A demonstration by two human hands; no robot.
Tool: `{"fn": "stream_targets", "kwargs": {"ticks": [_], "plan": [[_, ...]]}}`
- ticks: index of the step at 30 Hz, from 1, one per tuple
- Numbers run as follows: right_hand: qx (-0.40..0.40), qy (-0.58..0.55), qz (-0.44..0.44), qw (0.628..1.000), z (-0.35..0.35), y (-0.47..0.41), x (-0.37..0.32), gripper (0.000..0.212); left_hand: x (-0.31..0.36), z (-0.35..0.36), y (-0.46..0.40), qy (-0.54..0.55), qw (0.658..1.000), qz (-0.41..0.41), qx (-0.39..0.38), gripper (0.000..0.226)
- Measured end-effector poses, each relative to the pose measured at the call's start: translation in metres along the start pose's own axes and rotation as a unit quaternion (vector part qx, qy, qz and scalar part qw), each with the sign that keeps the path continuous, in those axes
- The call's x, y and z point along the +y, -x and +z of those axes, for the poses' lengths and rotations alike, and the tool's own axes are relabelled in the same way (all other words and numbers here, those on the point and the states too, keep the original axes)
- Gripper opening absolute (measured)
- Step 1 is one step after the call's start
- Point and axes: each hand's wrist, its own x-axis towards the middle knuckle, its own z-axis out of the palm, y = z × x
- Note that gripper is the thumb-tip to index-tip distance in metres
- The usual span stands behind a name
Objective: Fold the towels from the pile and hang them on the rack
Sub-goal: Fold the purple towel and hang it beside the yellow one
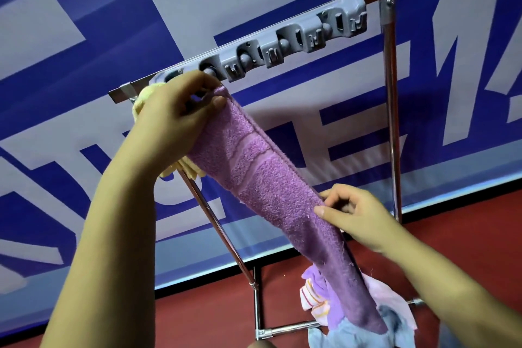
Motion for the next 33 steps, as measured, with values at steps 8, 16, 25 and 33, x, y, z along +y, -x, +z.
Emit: {"fn": "stream_targets", "kwargs": {"ticks": [8,16,25,33], "plan": [[0.049,0.053,-0.020,0.997,-0.004,0.001,-0.005,0.021,-0.004,-0.003,0.001,-0.013,0.999,0.030,-0.017,0.010],[0.038,0.345,-0.261,0.901,-0.003,0.010,-0.002,0.004,-0.012,-0.005,0.002,0.031,0.999,0.007,-0.026,0.006],[-0.107,0.270,-0.114,0.950,0.009,0.009,0.004,0.032,-0.012,-0.004,0.001,0.032,0.999,0.005,-0.026,0.008],[-0.231,0.231,0.012,0.945,0.015,0.011,-0.009,0.047,-0.010,0.018,-0.003,0.006,1.000,0.018,-0.011,0.010]]}}
